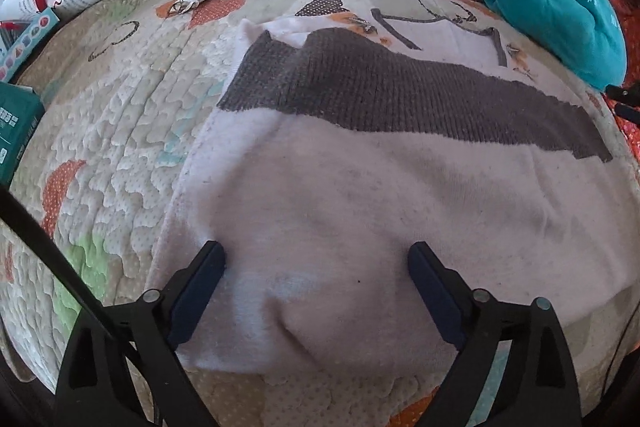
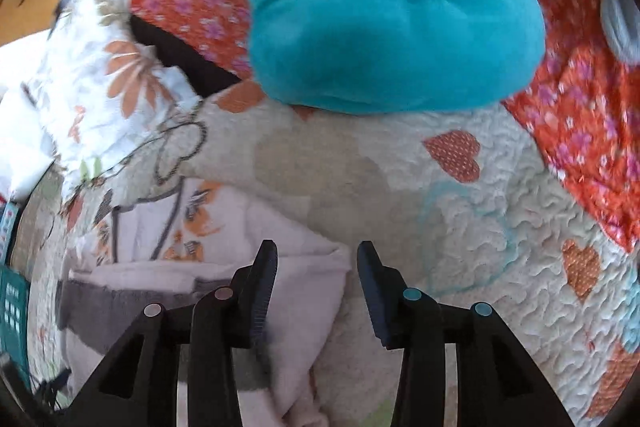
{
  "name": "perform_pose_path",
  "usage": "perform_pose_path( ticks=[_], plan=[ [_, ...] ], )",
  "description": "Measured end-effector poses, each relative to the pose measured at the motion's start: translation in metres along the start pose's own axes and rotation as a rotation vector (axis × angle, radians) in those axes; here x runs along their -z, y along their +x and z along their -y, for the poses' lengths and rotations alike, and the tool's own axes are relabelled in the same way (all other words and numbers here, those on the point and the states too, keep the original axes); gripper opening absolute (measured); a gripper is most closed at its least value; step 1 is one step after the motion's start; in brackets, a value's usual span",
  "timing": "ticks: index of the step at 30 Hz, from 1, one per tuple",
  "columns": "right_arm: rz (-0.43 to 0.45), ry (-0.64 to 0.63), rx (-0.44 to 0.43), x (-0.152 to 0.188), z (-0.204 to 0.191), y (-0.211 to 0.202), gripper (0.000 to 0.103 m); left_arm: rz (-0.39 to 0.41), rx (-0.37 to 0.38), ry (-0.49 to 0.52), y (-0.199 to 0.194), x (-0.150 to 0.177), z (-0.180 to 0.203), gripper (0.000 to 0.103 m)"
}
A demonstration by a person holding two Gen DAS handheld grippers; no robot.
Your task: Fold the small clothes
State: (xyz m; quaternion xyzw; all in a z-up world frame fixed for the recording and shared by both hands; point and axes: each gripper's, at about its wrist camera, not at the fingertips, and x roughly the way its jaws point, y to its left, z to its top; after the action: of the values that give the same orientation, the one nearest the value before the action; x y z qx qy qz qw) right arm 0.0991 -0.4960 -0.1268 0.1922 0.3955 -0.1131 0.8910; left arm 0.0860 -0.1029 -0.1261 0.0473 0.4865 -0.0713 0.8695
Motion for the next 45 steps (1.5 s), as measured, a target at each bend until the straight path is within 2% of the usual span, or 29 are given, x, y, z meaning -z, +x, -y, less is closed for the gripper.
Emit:
perform_pose_path(
  ticks=[8, 10, 14, 17, 20, 22, 25, 30, 35, 39, 45],
  plan=[
    [-0.029, -0.108, -0.077, 0.039, -0.045, -0.02, 0.045, 0.014, -0.002, -0.027, -0.004, 0.003, -0.001, 0.094],
    [-0.045, -0.151, -0.084, 0.055, -0.061, -0.024, 0.045, 0.062, 0.021, -0.063, -0.02, 0.005, -0.002, 0.088],
    [-0.072, -0.227, -0.085, 0.084, -0.083, -0.031, 0.045, 0.193, 0.031, -0.087, -0.057, 0.002, -0.005, 0.088],
    [-0.097, -0.267, -0.084, 0.107, -0.094, -0.033, 0.045, 0.214, 0.011, -0.119, -0.065, 0.003, -0.02, 0.088],
    [-0.152, -0.266, -0.099, 0.13, -0.1, -0.024, 0.048, 0.187, -0.059, -0.148, -0.059, 0.002, -0.04, 0.088],
    [-0.182, -0.282, -0.086, 0.145, -0.104, -0.015, 0.049, 0.129, -0.078, -0.18, -0.047, 0.004, -0.056, 0.088],
    [-0.144, -0.321, -0.042, 0.158, -0.111, -0.01, 0.056, 0.067, -0.049, -0.233, -0.034, 0.008, -0.067, 0.088],
    [-0.136, -0.32, -0.037, 0.162, -0.116, -0.005, 0.072, -0.017, 0.057, -0.293, -0.014, 0.015, -0.071, 0.088],
    [-0.107, -0.367, -0.003, 0.17, -0.125, -0.004, 0.08, -0.018, 0.018, -0.286, -0.01, 0.016, -0.064, 0.089],
    [-0.094, -0.35, -0.004, 0.171, -0.124, -0.004, 0.084, -0.018, -0.015, -0.252, -0.007, 0.018, -0.057, 0.093],
    [-0.094, -0.336, -0.028, 0.173, -0.129, 0.001, 0.101, -0.008, -0.021, -0.251, -0.002, 0.009, -0.056, 0.097]
  ],
)
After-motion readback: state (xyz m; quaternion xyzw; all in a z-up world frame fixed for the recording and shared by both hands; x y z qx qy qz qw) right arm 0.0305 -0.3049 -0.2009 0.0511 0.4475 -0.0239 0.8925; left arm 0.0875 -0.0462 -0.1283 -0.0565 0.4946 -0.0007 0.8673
